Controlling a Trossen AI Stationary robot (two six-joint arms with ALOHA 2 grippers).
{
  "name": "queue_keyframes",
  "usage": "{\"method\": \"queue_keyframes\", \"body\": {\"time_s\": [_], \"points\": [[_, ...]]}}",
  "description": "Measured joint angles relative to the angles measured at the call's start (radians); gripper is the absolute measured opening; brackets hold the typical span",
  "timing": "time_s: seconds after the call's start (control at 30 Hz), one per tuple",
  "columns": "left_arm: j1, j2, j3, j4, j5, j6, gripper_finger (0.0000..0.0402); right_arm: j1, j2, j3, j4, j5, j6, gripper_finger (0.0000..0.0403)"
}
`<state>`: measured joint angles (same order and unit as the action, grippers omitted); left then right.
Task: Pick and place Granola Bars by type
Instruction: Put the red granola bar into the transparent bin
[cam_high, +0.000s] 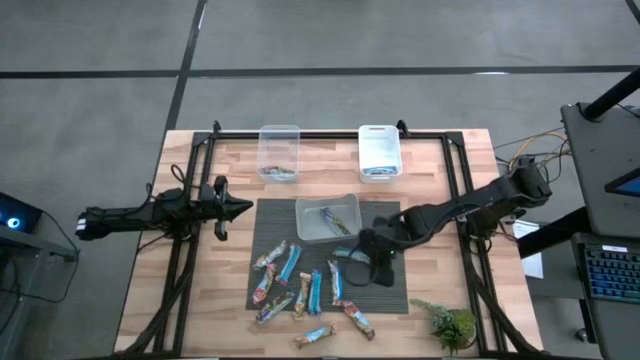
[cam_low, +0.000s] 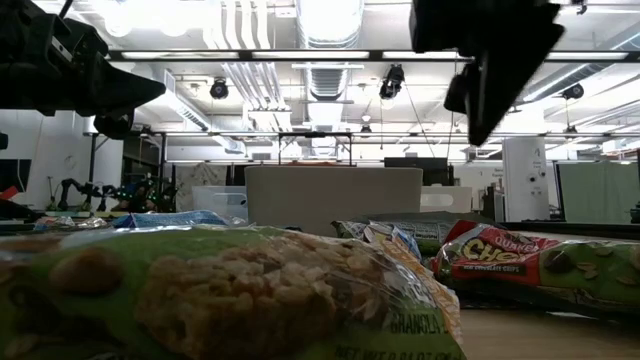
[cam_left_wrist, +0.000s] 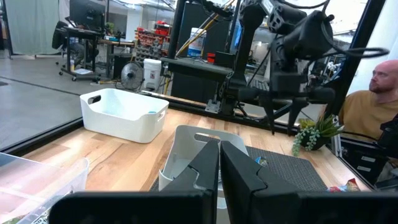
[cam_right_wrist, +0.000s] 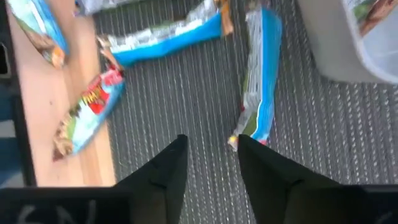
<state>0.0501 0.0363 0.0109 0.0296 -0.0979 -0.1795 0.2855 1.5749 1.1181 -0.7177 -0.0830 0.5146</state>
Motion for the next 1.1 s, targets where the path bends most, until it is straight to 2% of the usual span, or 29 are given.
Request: {"method": "queue_keyframes", "body": {"time_s": [0.17, 0.4, 0.5, 0.63, 0.87, 1.1], "points": [[0.0, 0.0, 0.0, 0.0, 0.0, 0.0, 0.0, 0.016, -0.001, -0.036, 0.019, 0.013, -0.016, 0.0201], [0.0, 0.0, 0.0, 0.0, 0.0, 0.0, 0.0, 0.025, -0.002, -0.055, 0.101, 0.146, -0.026, 0.0269], [0.0, 0.0, 0.0, 0.0, 0.0, 0.0, 0.0, 0.025, -0.002, -0.055, 0.164, 0.166, -0.04, 0.0287], [0.0, 0.0, 0.0, 0.0, 0.0, 0.0, 0.0, 0.025, -0.002, -0.055, 0.243, 0.166, -0.041, 0.0297], [0.0, 0.0, 0.0, 0.0, 0.0, 0.0, 0.0, 0.025, 0.005, -0.056, 0.249, 0.163, 0.06, 0.0289], [0.0, 0.0, 0.0, 0.0, 0.0, 0.0, 0.0, 0.025, 0.062, -0.06, 0.2, 0.074, 0.189, 0.0276]]}}
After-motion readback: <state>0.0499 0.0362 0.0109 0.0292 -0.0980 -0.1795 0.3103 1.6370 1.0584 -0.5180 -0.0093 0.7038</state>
